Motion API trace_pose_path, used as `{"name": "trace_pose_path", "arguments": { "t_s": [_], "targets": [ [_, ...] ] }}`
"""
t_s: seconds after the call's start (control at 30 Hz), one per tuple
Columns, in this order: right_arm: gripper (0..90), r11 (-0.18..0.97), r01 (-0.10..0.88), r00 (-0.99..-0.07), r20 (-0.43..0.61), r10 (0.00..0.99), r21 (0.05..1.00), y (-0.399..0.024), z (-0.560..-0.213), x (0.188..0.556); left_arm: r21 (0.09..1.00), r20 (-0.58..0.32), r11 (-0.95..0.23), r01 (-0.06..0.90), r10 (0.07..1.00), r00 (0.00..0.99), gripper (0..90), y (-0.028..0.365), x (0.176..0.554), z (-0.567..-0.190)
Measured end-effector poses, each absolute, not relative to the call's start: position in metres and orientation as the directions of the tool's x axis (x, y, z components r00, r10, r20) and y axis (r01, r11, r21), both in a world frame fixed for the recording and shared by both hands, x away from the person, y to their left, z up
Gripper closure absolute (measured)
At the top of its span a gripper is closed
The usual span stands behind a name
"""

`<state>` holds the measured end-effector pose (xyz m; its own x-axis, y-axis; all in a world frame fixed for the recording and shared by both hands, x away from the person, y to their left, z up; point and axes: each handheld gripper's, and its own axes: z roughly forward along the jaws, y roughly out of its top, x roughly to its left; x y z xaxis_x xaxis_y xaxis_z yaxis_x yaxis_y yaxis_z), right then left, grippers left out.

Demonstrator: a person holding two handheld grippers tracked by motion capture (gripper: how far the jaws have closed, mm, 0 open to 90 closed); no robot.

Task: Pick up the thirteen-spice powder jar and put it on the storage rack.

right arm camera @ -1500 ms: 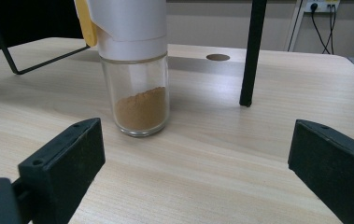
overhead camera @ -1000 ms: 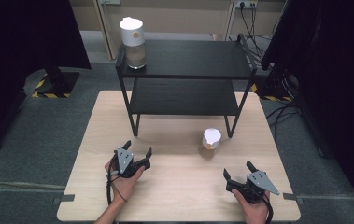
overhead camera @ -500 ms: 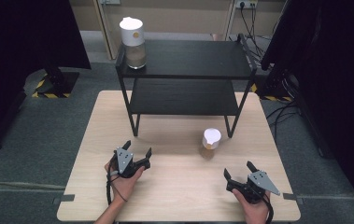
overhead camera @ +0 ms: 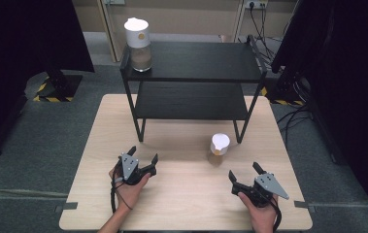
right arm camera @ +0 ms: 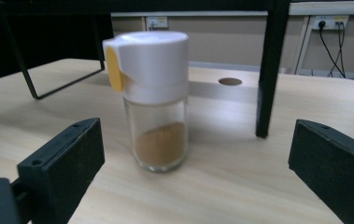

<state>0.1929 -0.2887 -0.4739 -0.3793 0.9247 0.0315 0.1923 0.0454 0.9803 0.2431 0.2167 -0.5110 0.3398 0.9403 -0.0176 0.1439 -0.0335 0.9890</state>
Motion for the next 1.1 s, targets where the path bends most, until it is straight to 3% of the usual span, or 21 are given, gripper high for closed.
{"name": "trace_pose_path", "arguments": {
  "t_s": [0.6, 1.1],
  "targets": [
    [13.8, 0.111, 0.245, -0.438, 0.008, 0.899, 0.963, -0.25, -0.471, 0.256, 0.988, -0.014, -0.038, 0.146, 0.939, 0.343, 11.0, 0.217, 0.244, -0.51],
    [26.2, 0.129, 0.27, -0.433, 0.0, 0.901, 0.954, -0.24, -0.476, 0.277, 0.988, -0.009, -0.045, 0.148, 0.938, 0.346, 11.0, 0.217, 0.244, -0.51]
  ]
}}
